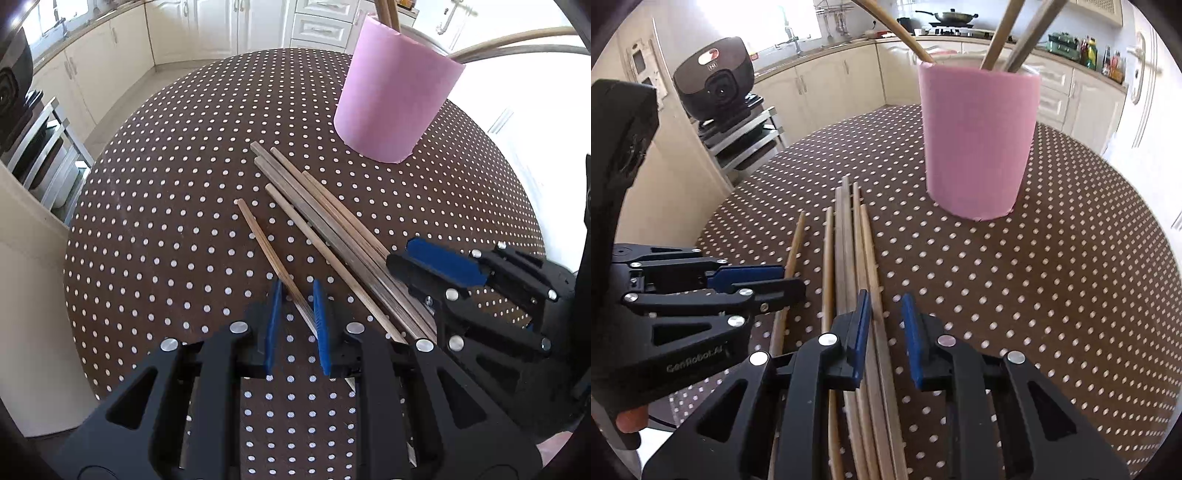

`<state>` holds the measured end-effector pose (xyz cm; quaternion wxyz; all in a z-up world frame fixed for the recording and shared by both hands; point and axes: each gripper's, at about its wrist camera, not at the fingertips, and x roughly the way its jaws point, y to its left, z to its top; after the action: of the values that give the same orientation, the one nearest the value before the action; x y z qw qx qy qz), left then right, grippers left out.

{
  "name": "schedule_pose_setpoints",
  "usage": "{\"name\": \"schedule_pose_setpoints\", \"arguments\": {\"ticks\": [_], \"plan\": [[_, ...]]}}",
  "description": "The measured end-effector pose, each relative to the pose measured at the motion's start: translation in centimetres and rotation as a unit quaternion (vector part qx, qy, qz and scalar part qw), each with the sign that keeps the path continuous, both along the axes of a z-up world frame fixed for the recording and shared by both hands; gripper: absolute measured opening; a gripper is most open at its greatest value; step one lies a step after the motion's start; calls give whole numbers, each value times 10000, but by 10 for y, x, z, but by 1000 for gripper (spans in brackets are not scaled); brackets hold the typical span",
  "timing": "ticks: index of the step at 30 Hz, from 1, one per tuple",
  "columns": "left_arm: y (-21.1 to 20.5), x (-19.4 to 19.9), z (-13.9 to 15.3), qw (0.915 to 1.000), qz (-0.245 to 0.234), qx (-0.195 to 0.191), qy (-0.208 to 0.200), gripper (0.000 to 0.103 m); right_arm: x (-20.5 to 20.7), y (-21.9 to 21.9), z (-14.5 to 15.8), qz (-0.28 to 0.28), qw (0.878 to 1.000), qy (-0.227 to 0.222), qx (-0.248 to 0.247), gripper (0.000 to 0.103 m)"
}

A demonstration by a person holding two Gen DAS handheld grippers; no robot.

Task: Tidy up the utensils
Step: 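Move both open tools back down toward the chopstick pile, then close the right tool on a chopstick while the left tool grasps another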

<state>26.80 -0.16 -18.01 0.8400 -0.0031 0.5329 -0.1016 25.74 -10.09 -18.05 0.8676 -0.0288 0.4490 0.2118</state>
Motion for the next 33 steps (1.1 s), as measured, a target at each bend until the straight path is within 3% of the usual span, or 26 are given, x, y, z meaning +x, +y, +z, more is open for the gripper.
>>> {"name": "schedule_pose_setpoints", "arguments": {"ticks": [9,24,33], "plan": [[-3,12,-4,10000,-48,63,-53,18,19,20,-1,205,9988,171,-421,13],[4,19,-4,9994,-25,-243,-241,7,39,25,-3,61,9988,385,-301,4],[13,-8,44,9954,-124,-492,-815,6,8,-4,33,-109,9997,14,220,4]]}}
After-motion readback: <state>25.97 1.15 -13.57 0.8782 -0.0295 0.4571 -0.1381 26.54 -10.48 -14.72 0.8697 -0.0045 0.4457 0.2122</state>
